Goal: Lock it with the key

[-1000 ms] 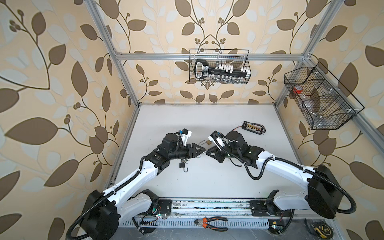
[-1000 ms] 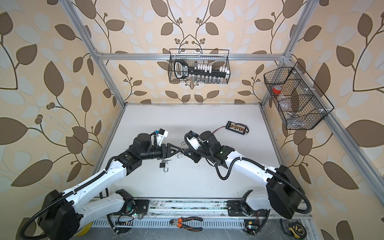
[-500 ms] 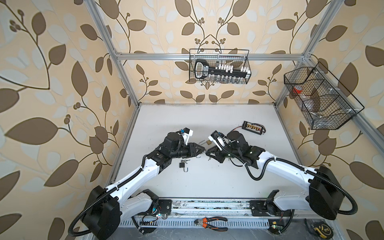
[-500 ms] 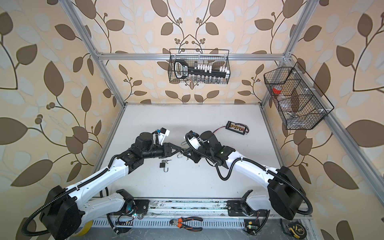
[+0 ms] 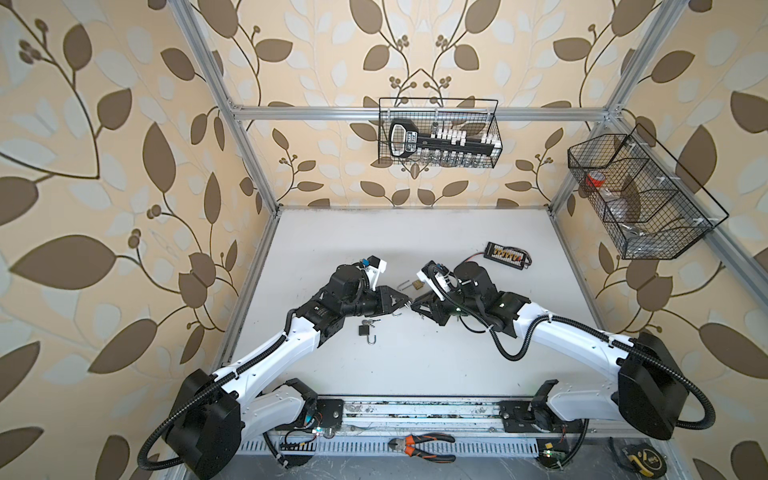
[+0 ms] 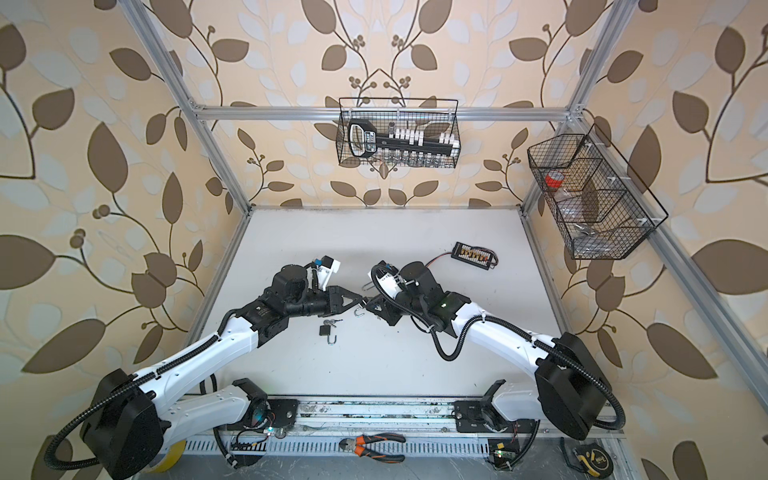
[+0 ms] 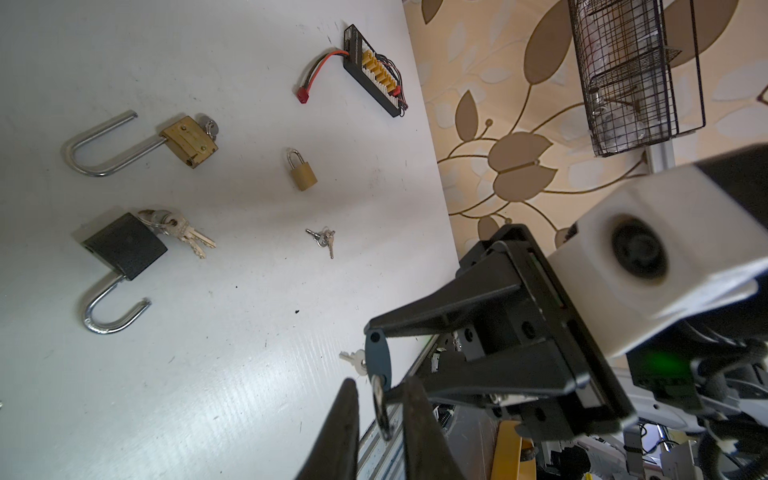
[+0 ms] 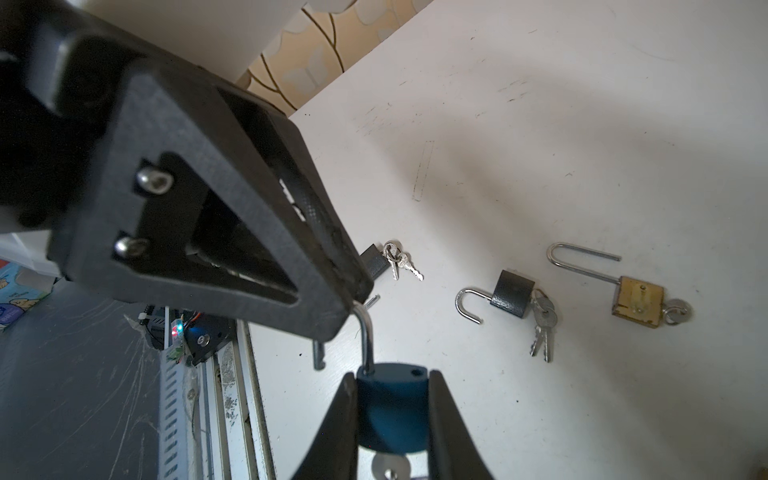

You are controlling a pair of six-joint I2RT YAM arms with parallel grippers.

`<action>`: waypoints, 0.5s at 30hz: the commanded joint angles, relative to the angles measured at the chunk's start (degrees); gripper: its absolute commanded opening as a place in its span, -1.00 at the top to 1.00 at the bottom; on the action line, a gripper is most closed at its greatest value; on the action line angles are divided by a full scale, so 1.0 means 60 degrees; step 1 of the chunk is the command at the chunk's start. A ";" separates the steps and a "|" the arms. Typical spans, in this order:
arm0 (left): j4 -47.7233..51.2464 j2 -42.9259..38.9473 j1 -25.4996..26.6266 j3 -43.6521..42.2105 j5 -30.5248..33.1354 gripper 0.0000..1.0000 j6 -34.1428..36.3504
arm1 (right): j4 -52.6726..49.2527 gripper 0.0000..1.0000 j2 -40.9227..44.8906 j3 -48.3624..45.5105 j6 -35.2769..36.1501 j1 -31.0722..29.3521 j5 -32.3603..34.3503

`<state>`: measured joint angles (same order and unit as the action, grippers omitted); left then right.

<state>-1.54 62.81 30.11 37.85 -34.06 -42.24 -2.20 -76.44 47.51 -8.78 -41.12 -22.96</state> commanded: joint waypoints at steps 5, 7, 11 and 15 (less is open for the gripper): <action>-0.0168 0.0035 0.0153 0.0452 0.0049 0.67 0.0187 | 0.0293 1.00 0.0260 -0.0016 -0.0090 -0.0016 -0.0280; -0.0154 0.0050 0.0152 0.0465 0.0048 0.70 0.0193 | 0.0333 1.00 0.0268 -0.0022 -0.0105 -0.0016 -0.0304; 0.0038 0.0010 0.0157 0.0547 0.0116 0.82 0.0271 | 0.0366 1.00 0.0346 -0.0066 -0.0134 -0.0020 -0.0296; 0.0386 -0.0179 0.0147 0.0719 0.0347 1.00 0.0404 | 0.0488 0.83 0.0678 -0.0200 -0.0162 -0.0016 -0.0076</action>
<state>-0.14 63.07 30.74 39.35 -33.80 -41.52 -1.65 -75.33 47.44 -9.21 -41.12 -23.29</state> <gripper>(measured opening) 0.056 0.230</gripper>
